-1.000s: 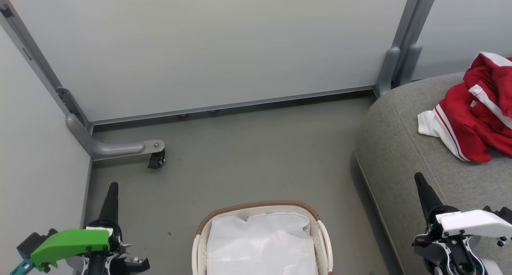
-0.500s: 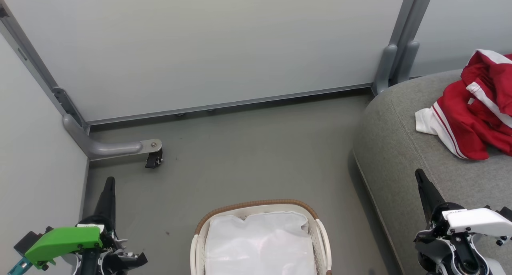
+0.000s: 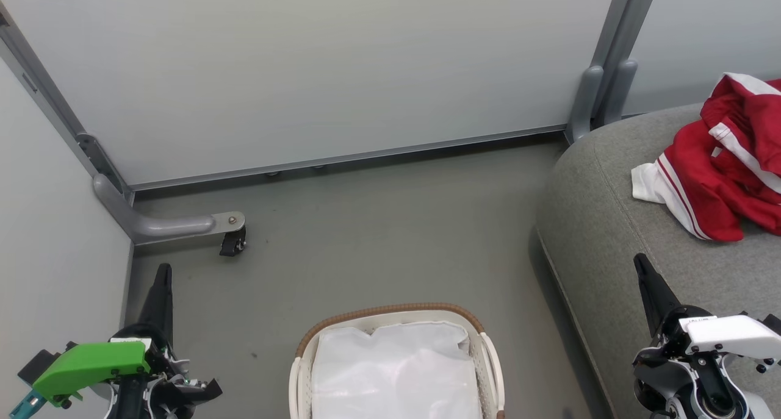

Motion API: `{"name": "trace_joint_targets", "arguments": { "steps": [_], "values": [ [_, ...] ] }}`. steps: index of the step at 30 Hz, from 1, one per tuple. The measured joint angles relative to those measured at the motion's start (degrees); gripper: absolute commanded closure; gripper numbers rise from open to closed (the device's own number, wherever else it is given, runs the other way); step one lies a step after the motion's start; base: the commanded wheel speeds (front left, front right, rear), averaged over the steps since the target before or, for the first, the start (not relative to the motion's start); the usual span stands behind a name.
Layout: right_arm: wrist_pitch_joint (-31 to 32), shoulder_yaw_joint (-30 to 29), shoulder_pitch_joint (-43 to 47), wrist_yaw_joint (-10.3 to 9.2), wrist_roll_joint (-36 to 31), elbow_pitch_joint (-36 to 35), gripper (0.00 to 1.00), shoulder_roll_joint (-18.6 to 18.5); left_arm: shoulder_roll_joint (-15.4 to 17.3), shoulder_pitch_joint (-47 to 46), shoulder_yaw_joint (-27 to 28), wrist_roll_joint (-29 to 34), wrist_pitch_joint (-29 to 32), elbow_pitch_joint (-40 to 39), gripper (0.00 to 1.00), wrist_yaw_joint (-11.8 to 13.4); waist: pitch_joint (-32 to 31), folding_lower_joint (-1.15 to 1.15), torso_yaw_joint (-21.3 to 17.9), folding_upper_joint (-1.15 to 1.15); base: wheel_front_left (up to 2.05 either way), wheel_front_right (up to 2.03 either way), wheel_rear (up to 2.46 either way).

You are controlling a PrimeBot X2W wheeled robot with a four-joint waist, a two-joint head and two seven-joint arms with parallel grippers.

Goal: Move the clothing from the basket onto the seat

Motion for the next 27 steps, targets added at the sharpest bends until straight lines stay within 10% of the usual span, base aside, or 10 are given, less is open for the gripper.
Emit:
{"name": "trace_joint_targets", "arguments": {
  "steps": [27],
  "values": [
    [0.0, 0.0, 0.0, -0.01, 0.0, 0.0, 1.0, 0.0, 0.0, 0.0, 0.0, 0.0, 0.0, 0.0, 1.0, 0.0, 0.0, 0.0, 0.0, 0.0, 0.0, 0.0, 0.0]
  ]
}}
